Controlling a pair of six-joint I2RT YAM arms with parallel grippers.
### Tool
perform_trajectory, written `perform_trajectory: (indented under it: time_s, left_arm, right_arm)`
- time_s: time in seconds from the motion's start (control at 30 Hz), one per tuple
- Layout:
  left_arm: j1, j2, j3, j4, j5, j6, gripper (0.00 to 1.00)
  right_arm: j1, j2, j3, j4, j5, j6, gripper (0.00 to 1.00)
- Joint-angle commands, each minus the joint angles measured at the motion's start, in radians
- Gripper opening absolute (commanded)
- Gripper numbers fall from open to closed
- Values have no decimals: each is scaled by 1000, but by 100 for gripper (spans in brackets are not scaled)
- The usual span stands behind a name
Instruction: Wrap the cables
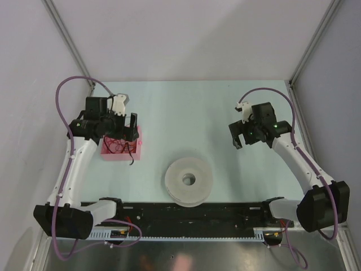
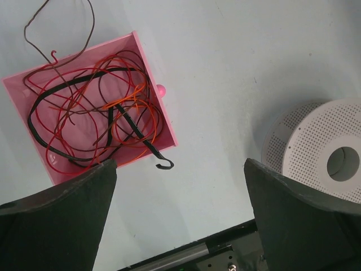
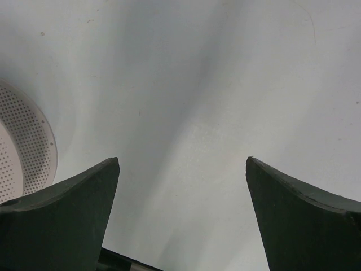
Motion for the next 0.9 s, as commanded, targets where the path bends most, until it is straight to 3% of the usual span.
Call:
perform_trajectory:
  time_s: [0.0,0.27,0.5,0.6,0.8,0.87]
  left_arm:
    - [6,-42,47,27,48,-20,99]
    - [6,-93,68,27,146,-31,99]
    - [5,-119,50,26,130,-40,100]
    - [7,-113,48,27,136,-43,99]
    - [9,-97,63,27,135,-48,100]
    - [11,-90,66,26,131,-51,99]
  right_arm:
    - [71,-37,42,34,34,1,99]
    - [399,9,81,37,101,-73,99]
    - [674,77,109,10,79,-108,95]
    - [748,116,113,17,59,-108,77]
    - [851,189,142,27,14,-96,10]
    - [883,212,143,26,4,-95,3]
